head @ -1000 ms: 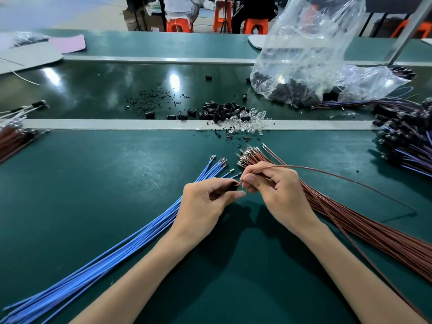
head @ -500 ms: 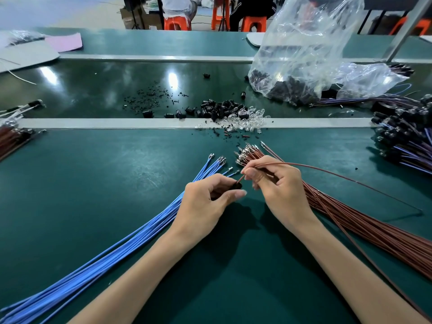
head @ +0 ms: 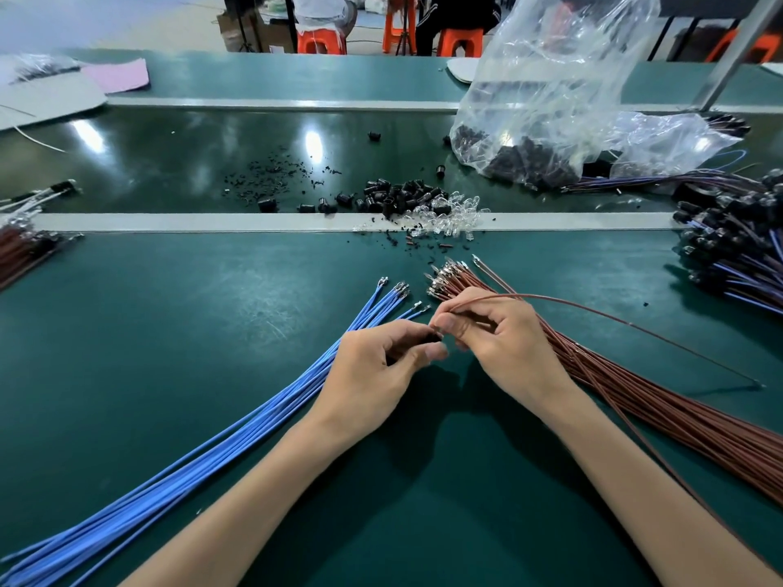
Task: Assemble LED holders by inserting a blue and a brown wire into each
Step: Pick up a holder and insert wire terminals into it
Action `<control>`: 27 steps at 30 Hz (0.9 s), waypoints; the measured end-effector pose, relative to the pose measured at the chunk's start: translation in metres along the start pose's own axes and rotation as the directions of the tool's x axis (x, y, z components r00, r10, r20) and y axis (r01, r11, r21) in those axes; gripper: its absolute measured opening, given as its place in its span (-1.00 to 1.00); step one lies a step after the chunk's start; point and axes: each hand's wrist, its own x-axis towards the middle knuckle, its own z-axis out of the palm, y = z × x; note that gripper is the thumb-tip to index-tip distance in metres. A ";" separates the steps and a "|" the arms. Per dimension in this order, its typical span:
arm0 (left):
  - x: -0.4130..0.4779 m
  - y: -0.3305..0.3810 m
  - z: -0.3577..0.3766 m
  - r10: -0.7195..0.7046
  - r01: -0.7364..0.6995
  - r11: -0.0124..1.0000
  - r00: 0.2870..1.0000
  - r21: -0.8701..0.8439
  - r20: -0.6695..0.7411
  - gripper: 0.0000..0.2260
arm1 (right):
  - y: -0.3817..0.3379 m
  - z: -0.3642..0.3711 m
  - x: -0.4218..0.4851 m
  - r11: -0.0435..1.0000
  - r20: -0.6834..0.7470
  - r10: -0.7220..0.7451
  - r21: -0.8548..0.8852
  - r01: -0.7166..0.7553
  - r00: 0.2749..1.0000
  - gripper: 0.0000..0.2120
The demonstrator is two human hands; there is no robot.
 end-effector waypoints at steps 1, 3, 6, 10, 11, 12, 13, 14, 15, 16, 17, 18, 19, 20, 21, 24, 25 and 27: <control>0.000 0.000 0.000 0.002 -0.002 1.000 1.000 -0.004 0.004 -0.94 | 0.000 -0.001 0.000 1.000 -0.008 0.001 0.021 -0.001 1.000 -0.90; 0.000 0.000 0.000 0.016 -0.016 1.000 1.000 -0.014 0.017 -0.94 | 0.000 -0.002 0.000 0.999 -0.068 -0.006 0.054 0.009 0.998 -0.83; 0.001 0.002 -0.001 0.033 -0.033 0.999 0.998 -0.018 0.052 -0.85 | 0.001 0.000 0.000 1.000 -0.054 -0.030 0.004 0.030 0.998 -0.76; 0.000 0.003 -0.002 0.050 -0.051 0.999 0.996 0.015 0.069 -0.77 | 0.003 -0.001 0.001 0.999 0.032 0.005 0.034 -0.006 0.999 -0.80; 0.000 0.003 -0.002 0.050 -0.051 0.998 0.996 0.020 0.067 -0.77 | 0.003 -0.002 0.001 0.999 0.043 0.011 0.034 -0.012 0.999 -0.84; 0.000 0.002 -0.002 0.047 -0.048 0.999 0.997 0.021 0.064 -0.78 | 0.003 -0.004 0.001 0.999 0.055 0.018 0.033 -0.020 0.998 -0.87; 0.001 0.002 -0.002 0.042 -0.043 0.999 0.997 0.022 0.060 -0.79 | 0.004 -0.004 0.001 0.998 0.069 0.031 0.056 -0.034 0.997 -0.88; 0.001 0.002 -0.001 0.036 -0.037 0.999 0.998 0.023 0.056 -0.79 | 0.004 -0.005 0.001 0.991 0.082 0.052 0.120 -0.062 0.995 -0.85; 0.001 0.002 -0.001 0.029 -0.030 0.999 0.998 0.024 0.054 -0.81 | 0.003 -0.005 0.002 0.968 0.090 0.076 0.230 -0.095 0.993 -0.80; 0.001 0.002 0.000 0.023 -0.024 0.999 0.998 0.024 0.053 -0.82 | 0.002 -0.005 0.002 0.919 0.092 0.102 0.372 -0.129 0.991 -0.75; 0.001 0.001 0.000 0.019 -0.020 1.000 0.998 0.023 0.053 -0.83 | 0.000 -0.005 0.003 0.843 0.079 0.128 0.517 -0.150 0.989 -0.74; 0.001 0.001 0.000 0.016 -0.018 1.000 0.999 0.022 0.052 -0.83 | -0.001 -0.005 0.004 0.764 0.053 0.150 0.628 -0.150 0.987 -0.77; 0.001 0.001 0.000 0.015 -0.016 1.000 0.999 0.021 0.051 -0.83 | -0.001 -0.004 0.004 0.723 0.016 0.169 0.677 -0.135 0.986 -0.80; 0.001 0.001 0.000 0.013 -0.014 1.000 0.999 0.022 0.052 -0.83 | 0.000 -0.005 0.004 0.751 -0.027 0.174 0.650 -0.114 0.984 -0.80; 0.001 0.002 0.000 0.009 -0.011 1.000 0.998 0.024 0.057 -0.83 | 0.001 -0.005 0.004 0.823 -0.056 0.154 0.560 -0.097 0.987 -0.80; 0.001 0.003 0.000 -0.004 0.004 1.000 0.996 0.003 0.084 -0.83 | 0.004 -0.003 0.002 0.961 0.051 0.086 0.259 -0.096 0.995 -0.84; 0.001 0.003 0.000 -0.004 0.005 1.000 0.996 -0.006 0.090 -0.83 | 0.003 -0.002 0.001 0.961 0.085 0.093 0.252 -0.112 0.992 -0.86; 0.001 0.003 0.000 -0.005 0.005 1.000 0.996 -0.004 0.086 -0.84 | 0.002 -0.004 0.001 0.921 0.085 0.100 0.369 -0.124 0.991 -0.82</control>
